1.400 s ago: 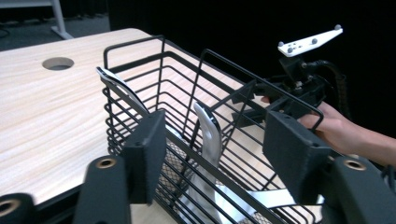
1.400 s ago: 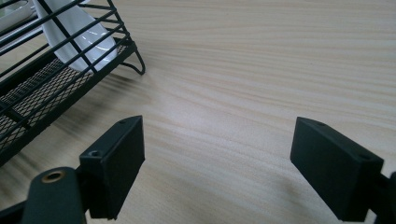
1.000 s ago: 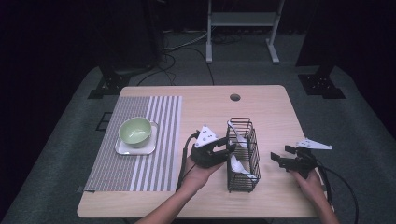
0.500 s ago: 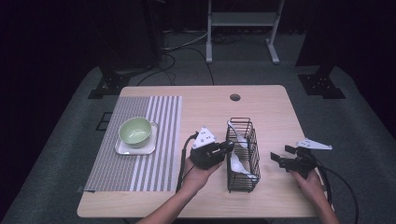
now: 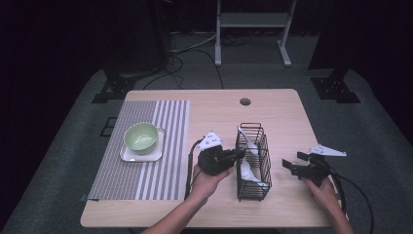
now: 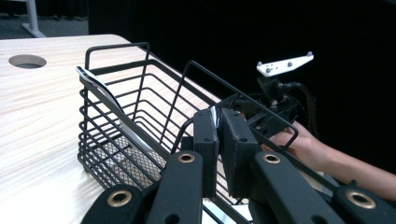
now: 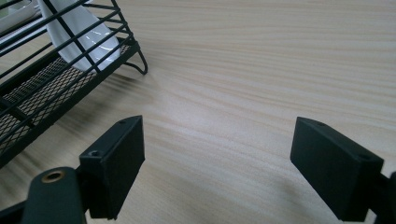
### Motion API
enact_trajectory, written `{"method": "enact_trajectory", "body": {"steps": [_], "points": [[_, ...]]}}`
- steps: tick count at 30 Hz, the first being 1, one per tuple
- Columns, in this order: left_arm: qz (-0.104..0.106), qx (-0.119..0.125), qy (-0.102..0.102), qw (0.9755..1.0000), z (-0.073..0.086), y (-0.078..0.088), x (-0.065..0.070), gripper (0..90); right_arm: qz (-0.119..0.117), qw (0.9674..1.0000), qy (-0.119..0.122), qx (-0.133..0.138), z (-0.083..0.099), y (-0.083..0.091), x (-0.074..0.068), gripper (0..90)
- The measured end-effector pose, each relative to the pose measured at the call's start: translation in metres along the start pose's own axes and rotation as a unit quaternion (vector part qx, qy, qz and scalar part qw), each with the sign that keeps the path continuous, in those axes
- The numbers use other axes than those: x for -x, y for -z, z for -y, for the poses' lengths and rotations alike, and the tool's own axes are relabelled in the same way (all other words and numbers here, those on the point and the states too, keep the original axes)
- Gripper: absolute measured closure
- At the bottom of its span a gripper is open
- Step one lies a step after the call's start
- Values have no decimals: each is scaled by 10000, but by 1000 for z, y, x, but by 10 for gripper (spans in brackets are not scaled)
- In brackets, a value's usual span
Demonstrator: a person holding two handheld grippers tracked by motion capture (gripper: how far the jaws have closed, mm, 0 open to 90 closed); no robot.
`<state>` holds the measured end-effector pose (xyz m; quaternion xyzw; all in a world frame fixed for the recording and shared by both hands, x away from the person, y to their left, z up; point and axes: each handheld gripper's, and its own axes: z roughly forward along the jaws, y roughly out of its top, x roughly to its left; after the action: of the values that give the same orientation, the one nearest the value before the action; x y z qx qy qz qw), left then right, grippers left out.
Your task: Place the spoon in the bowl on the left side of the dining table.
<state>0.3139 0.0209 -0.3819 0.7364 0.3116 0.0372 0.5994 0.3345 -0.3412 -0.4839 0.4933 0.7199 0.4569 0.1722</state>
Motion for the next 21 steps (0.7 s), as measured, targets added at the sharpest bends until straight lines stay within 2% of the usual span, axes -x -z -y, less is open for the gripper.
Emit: {"method": "enact_trajectory", "body": {"steps": [11, 16, 21], "points": [[259, 176, 191, 9993, -12, 9, 3, 850, 0, 10000, 7, -4, 0, 0, 0, 165], [362, 279, 347, 9984, -18, 14, 4, 850, 0, 10000, -1, -4, 0, 0, 0, 165], [395, 391, 330, 9979, -27, 21, 6, 850, 5, 10000, 1, -6, 0, 0, 0, 165]]}}
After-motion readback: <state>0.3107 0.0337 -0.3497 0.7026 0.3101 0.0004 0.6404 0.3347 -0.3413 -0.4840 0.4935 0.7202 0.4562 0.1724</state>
